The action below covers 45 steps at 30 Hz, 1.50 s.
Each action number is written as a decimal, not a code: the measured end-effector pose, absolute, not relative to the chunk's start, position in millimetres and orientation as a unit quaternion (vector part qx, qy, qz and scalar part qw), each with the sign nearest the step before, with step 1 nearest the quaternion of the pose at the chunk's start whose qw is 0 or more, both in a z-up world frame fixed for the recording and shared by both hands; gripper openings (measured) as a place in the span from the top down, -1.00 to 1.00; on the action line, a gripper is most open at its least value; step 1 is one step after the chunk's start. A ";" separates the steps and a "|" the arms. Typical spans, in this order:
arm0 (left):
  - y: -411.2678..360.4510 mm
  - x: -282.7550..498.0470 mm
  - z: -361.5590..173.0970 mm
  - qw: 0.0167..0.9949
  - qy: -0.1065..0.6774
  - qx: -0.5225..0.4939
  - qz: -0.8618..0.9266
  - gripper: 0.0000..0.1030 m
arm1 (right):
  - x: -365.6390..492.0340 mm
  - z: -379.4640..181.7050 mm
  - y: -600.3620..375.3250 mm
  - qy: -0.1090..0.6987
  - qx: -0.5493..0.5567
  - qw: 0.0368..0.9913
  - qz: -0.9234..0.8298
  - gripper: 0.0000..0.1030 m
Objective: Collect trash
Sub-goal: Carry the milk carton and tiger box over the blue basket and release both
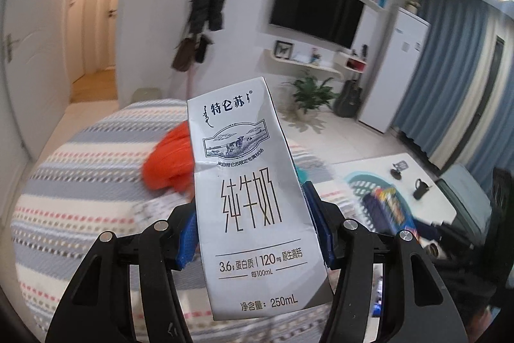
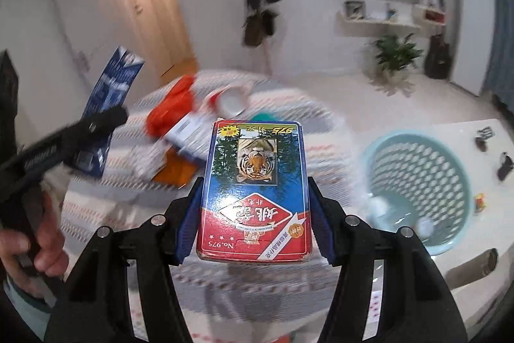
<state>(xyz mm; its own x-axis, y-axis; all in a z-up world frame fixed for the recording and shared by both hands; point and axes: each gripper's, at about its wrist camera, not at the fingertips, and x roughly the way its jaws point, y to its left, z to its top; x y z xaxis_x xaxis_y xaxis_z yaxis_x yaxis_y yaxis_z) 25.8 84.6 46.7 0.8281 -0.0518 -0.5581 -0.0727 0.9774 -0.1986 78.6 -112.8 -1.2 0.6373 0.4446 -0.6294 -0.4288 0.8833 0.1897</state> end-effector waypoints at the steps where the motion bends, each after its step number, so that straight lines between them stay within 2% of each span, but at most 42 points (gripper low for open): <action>1: 76.0 30.6 48.9 0.951 0.292 -0.101 -0.002 -0.09 | 81.0 1.6 -121.3 0.347 0.016 0.908 0.234 -0.11; 13: -29.6 100.8 47.1 0.948 0.302 -0.049 -0.087 -0.09 | 127.4 13.8 -244.0 0.312 0.084 0.938 0.130 -0.11; 24: -105.4 171.2 -10.3 0.920 0.361 -0.029 -0.148 -0.09 | 173.8 -45.3 -308.9 0.363 0.128 0.922 0.049 -0.11; 37: -134.1 207.2 -73.8 0.874 0.448 -0.039 -0.185 -0.11 | 204.8 -114.8 -323.8 0.434 0.151 0.888 0.011 -0.12; 39: -135.8 208.4 -77.1 0.872 0.451 -0.038 -0.186 -0.14 | 206.0 -119.2 -326.2 0.438 0.157 0.885 0.008 -0.12; 42: -135.8 206.9 -78.9 0.873 0.449 -0.040 -0.186 -0.33 | 207.7 -125.4 -330.2 0.444 0.169 0.880 0.009 -0.14; 43: -135.6 205.7 -78.8 0.874 0.448 -0.040 -0.185 -0.41 | 207.6 -126.3 -331.0 0.444 0.172 0.879 0.010 -0.22; 45: -132.7 204.4 -79.1 0.874 0.449 -0.044 -0.182 -0.42 | 206.2 -127.7 -332.2 0.444 0.179 0.878 0.011 -0.35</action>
